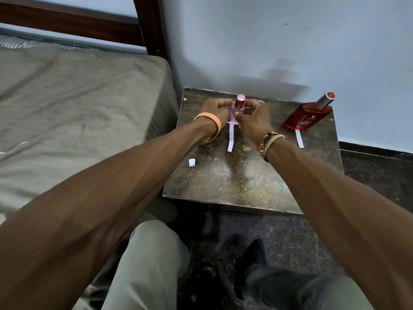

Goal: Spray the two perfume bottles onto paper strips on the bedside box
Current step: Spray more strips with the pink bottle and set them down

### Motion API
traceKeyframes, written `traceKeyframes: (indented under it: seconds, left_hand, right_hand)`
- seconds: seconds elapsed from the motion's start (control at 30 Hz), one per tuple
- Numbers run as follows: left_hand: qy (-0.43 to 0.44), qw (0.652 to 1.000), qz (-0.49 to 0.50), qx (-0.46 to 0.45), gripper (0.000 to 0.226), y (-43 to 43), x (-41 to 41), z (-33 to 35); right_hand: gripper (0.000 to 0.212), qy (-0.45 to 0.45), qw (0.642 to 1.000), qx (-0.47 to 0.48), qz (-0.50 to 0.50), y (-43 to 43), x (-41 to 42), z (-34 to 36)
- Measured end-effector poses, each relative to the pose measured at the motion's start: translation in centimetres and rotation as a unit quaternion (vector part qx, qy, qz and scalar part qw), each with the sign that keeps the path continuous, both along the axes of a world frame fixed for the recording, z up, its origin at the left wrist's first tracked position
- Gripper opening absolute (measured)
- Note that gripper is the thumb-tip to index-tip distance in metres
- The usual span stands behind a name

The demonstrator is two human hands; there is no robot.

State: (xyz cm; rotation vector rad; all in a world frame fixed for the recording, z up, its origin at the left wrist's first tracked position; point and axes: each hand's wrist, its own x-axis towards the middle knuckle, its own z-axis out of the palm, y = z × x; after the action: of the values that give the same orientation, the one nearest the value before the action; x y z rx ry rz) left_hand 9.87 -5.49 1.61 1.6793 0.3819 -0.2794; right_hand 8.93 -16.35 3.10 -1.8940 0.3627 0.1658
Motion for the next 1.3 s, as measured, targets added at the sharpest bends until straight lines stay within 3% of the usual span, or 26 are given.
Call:
traceKeyframes:
  seconds: [0.37,0.6,0.73,0.83,0.97,1.13,1.3]
  left_hand:
    - [-0.02,1.0,0.008,0.022,0.046,-0.4,-0.5,-0.6]
    - [-0.015,0.995,0.008,0.102,0.046,0.8,-0.7,-1.8]
    - [-0.055,0.983,0.035,0.173,0.026,3.3,-2.8,-2.3]
    - [-0.068,0.969,0.037,0.234,0.018,5.7,-5.0,-2.4]
    - [-0.07,0.95,-0.041,0.303,0.017,8.8,-8.3,-2.5]
    - [-0.019,0.965,-0.084,0.247,0.019,9.4,-10.8,-3.3]
    - [0.029,0.987,-0.059,0.146,0.02,8.8,-11.4,-3.2]
  right_hand:
    - [0.029,-0.006,1.0,-0.008,0.011,-0.5,0.2,-1.2]
    - [0.053,0.015,0.998,-0.061,0.01,-0.9,-0.3,-1.4]
    - [0.027,-0.055,0.984,-0.161,-0.048,-1.0,-2.9,-1.0]
    - [0.013,-0.096,0.977,-0.184,0.05,-0.2,-5.7,-1.2]
    - [0.019,-0.06,0.941,-0.235,0.237,2.3,-8.6,-2.2]
    - [0.019,-0.063,0.896,-0.301,0.319,4.6,-10.3,-3.3]
    - [0.019,-0.074,0.895,-0.322,0.301,5.1,-10.7,-3.8]
